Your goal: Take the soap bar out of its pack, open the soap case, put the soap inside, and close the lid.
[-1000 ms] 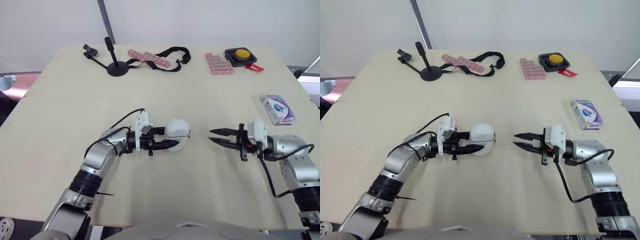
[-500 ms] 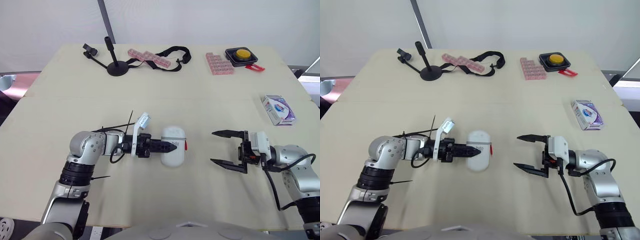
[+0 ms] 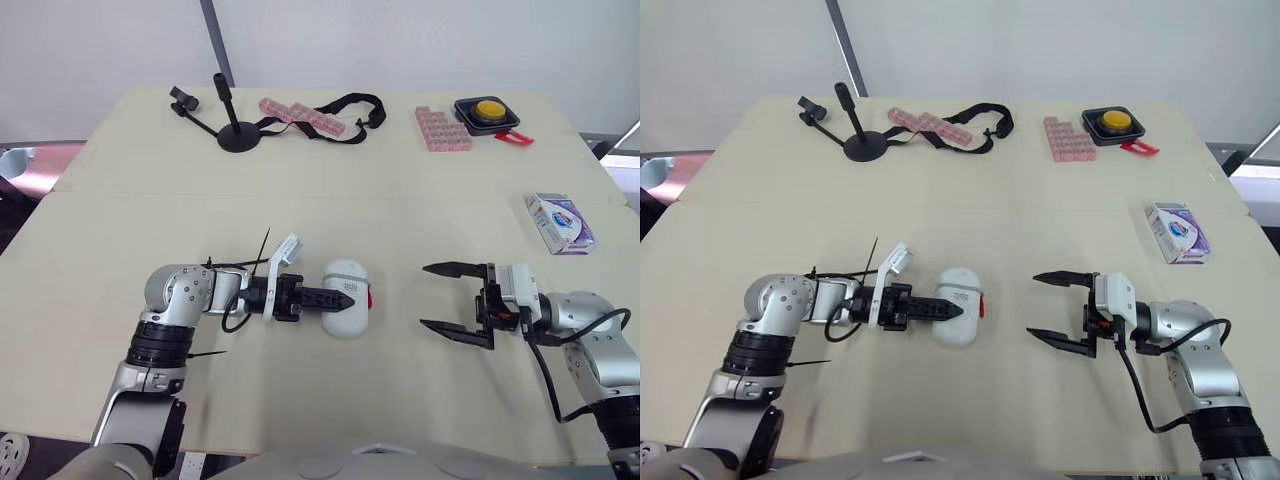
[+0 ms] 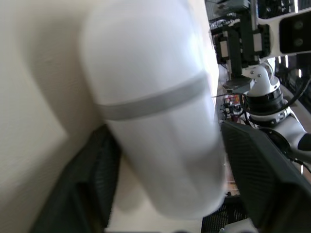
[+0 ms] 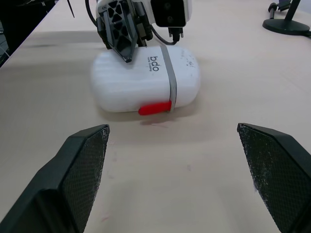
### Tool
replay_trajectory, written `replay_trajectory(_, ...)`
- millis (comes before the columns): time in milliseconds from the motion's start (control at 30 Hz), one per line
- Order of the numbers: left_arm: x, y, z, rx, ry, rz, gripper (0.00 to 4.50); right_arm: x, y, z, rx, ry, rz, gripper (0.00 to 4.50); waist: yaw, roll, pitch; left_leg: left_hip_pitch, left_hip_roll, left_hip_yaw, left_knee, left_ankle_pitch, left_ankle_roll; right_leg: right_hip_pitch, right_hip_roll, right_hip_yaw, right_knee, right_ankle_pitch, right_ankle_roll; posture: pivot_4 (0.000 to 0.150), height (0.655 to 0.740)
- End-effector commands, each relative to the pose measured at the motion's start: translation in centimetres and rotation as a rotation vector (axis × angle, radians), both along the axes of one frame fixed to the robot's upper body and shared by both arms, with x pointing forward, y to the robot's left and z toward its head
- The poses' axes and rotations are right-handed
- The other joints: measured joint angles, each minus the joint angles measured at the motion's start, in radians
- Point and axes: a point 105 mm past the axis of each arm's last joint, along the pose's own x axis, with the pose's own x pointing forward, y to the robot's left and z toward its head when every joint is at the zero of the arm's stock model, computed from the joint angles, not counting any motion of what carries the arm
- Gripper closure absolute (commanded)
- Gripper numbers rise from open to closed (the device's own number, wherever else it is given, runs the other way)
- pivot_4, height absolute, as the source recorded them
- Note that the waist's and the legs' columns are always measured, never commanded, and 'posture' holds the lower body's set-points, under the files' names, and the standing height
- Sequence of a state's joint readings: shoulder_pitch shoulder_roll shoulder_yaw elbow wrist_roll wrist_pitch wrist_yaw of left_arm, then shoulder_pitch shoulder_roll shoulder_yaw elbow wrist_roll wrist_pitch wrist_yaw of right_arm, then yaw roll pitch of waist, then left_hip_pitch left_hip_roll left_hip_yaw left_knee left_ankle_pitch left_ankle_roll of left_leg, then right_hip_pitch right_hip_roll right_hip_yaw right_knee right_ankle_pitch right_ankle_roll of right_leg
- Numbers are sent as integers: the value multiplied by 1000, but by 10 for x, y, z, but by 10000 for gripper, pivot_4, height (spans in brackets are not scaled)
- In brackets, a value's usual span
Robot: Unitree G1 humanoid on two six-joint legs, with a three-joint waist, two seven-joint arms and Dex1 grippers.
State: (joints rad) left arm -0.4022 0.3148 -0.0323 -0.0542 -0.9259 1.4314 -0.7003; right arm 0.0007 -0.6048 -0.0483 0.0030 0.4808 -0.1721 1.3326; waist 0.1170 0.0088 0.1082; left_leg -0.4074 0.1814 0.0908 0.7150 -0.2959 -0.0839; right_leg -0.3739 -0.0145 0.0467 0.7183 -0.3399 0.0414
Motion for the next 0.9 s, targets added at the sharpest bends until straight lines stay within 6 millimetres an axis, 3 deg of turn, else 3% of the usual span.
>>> replay_trajectory(33, 10, 9, -5, 70, -59, 49, 328, 3, -3, 8, 6, -27, -8, 0, 0, 0, 0, 1, 0, 0, 0, 0, 0, 0, -1, -1, 0, 0, 0, 1500, 7096)
replay_trajectory(267, 12, 24, -2, 128, -187, 30, 328, 7, -4, 8, 5, -24, -11, 0, -18, 0, 0, 1, 0, -1, -2, 1, 0, 1, -1, 0, 0, 0, 0, 1500, 7096)
replay_trajectory(433, 14, 46, 7, 192, -381, -2, 328, 13, -11, 9, 4, -20, -40, 0, -29, 1, 1, 1, 0, -1, -4, 2, -2, 1, 0, -1, -2, 0, 0, 1500, 7096)
replay_trajectory(567, 23, 62, 13, 260, -680, -3, 328, 19, -16, 12, 30, -17, -91, 0, -26, 2, 4, 0, 0, -1, -5, 2, -1, 1, 1, -2, -5, 0, 0, 1500, 7096)
replay_trajectory(633, 31, 69, 18, 271, -876, 55, 328, 18, -17, 9, 43, -9, -117, 0, -22, 4, 6, -1, 0, -1, -5, 2, -1, 2, 3, -3, -8, 0, 0, 1500, 7096)
replay_trajectory(733, 34, 75, 22, 274, -1030, 131, 328, 16, -16, 4, 62, 2, -145, 0, -13, 4, 6, -1, 0, -1, -6, 1, -1, 5, 3, -6, -11, 0, 1, 1500, 7096)
replay_trajectory(900, 36, 91, 15, 332, -1141, 338, 328, 11, -14, -10, 93, 16, -231, 0, -7, 4, 6, 0, 1, -2, -6, 2, -1, 5, 2, -12, -9, 0, 1, 1500, 7096)
